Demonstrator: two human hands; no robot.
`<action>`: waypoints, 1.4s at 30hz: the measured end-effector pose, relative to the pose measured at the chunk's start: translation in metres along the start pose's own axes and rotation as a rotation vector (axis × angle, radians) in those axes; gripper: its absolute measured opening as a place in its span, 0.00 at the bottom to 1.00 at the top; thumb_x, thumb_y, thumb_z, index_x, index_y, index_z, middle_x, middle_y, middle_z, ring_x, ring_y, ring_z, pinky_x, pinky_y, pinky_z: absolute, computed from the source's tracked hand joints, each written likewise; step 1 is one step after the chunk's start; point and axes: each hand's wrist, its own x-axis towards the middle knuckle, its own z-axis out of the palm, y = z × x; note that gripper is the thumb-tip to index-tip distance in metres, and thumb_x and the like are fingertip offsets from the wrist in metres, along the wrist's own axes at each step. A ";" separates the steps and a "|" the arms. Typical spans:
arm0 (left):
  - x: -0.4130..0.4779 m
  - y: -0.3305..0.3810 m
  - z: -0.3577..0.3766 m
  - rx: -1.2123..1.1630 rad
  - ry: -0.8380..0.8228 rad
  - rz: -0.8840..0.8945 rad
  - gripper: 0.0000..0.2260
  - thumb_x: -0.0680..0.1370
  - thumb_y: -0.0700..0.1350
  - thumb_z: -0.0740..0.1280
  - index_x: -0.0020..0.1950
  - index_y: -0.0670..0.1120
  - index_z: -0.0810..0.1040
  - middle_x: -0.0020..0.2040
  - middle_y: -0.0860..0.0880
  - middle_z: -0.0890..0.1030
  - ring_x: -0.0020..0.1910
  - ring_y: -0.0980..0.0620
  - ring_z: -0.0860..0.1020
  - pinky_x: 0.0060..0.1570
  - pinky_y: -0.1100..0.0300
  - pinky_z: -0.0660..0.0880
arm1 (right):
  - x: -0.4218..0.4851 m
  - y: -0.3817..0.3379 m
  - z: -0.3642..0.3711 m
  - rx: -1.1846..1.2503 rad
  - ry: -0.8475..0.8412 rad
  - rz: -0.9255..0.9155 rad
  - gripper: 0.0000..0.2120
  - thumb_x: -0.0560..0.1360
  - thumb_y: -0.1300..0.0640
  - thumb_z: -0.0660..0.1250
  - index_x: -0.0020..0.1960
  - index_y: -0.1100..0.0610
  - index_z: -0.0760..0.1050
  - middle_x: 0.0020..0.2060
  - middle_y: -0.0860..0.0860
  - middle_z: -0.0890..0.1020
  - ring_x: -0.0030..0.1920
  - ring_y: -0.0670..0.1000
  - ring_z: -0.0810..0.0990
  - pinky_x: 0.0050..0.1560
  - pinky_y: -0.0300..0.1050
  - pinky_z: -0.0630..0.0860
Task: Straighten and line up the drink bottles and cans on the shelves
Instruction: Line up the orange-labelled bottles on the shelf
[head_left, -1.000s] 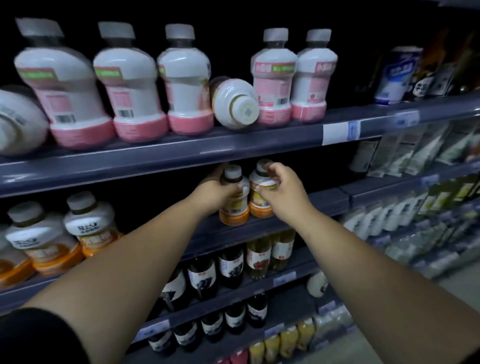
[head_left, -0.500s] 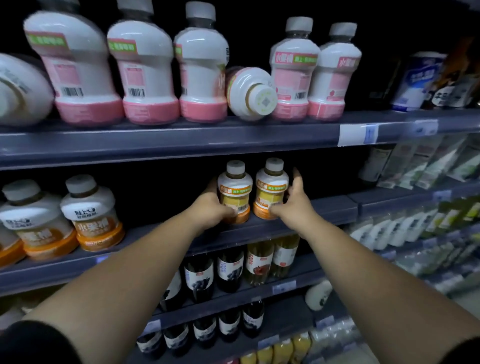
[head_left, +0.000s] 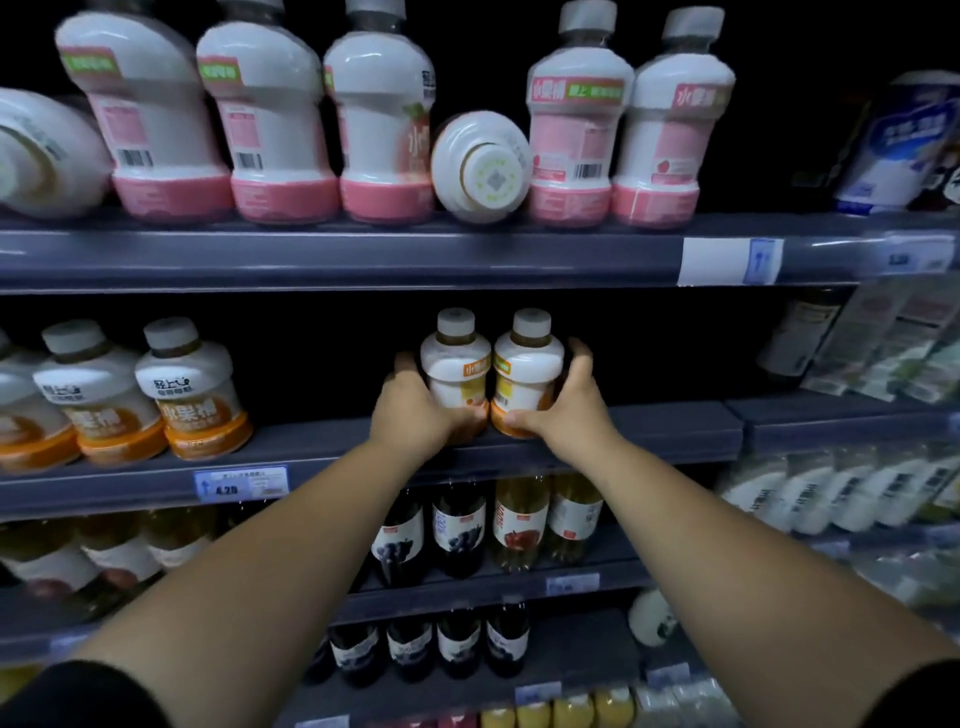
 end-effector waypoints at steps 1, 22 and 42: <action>0.000 -0.004 -0.001 -0.025 -0.005 0.017 0.51 0.50 0.65 0.81 0.67 0.50 0.66 0.58 0.48 0.80 0.55 0.49 0.81 0.53 0.48 0.80 | -0.001 0.001 0.001 0.018 -0.018 -0.014 0.61 0.61 0.53 0.84 0.79 0.46 0.45 0.70 0.49 0.70 0.68 0.51 0.71 0.63 0.46 0.71; -0.003 -0.010 -0.017 -0.031 0.050 0.170 0.46 0.63 0.47 0.83 0.74 0.49 0.60 0.63 0.50 0.77 0.60 0.51 0.76 0.58 0.56 0.73 | 0.003 0.006 0.005 -0.010 -0.078 -0.083 0.50 0.66 0.56 0.80 0.77 0.40 0.52 0.69 0.48 0.72 0.66 0.49 0.74 0.65 0.51 0.75; -0.003 -0.024 -0.101 0.029 0.051 0.223 0.38 0.71 0.49 0.77 0.77 0.53 0.60 0.70 0.49 0.72 0.68 0.52 0.71 0.64 0.56 0.71 | -0.004 -0.042 0.055 -0.014 -0.143 -0.183 0.51 0.67 0.51 0.80 0.79 0.44 0.51 0.69 0.47 0.70 0.67 0.47 0.70 0.67 0.46 0.69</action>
